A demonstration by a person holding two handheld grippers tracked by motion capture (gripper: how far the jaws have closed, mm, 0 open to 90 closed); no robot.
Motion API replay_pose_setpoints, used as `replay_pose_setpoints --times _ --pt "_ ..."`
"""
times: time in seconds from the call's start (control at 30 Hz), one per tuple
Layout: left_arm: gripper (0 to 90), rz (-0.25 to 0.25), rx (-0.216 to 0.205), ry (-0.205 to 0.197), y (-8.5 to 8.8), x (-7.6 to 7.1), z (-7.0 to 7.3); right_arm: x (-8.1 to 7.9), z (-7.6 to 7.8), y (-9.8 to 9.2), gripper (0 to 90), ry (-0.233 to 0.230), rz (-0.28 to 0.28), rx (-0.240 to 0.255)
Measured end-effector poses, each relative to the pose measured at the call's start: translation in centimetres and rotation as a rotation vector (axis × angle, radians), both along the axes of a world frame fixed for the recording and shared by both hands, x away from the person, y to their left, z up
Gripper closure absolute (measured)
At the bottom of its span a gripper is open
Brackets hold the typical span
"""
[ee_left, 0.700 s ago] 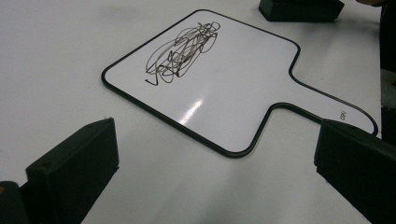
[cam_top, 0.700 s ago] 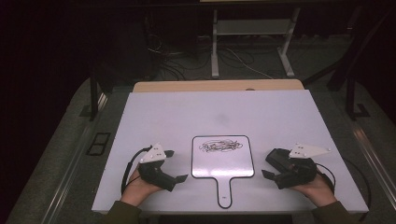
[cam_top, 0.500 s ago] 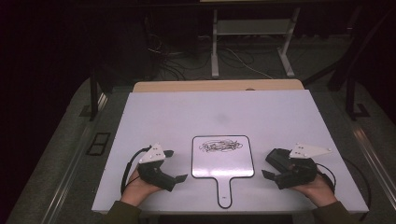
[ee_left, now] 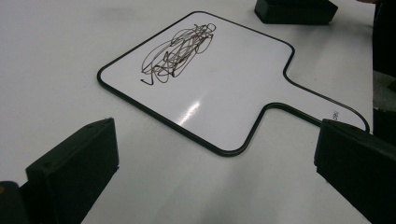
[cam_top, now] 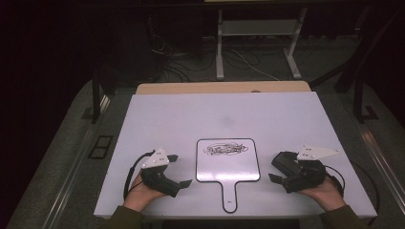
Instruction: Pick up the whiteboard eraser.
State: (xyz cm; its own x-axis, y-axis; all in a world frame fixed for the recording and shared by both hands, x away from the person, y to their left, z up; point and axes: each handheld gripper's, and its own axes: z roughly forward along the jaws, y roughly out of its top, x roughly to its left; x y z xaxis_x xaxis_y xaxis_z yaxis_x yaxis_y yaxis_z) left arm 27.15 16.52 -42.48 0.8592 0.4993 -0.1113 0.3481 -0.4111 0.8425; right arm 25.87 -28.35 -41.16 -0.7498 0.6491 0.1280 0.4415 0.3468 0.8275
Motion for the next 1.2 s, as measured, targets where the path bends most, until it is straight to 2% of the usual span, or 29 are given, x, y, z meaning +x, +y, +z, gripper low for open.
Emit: replay_pose_setpoints --times 0.13,0.43,0.73,1.2 --pt "0.0 0.005 -0.002 0.012 0.0 0.1 -0.2 0.3 0.0 -0.2 0.0 0.012 -0.004 -0.005" --pt "0.0 -0.006 0.005 0.006 -0.1 0.0 -0.2 0.6 0.3 -0.8 0.0 0.012 -0.012 -0.02" --pt "0.0 0.0 0.004 0.021 -0.1 0.1 -0.3 1.0 0.5 -1.4 0.0 0.012 -0.014 -0.038" --pt "0.0 -0.001 0.003 0.023 0.0 0.1 -0.4 1.8 0.5 -2.6 0.0 0.023 -0.026 -0.073"
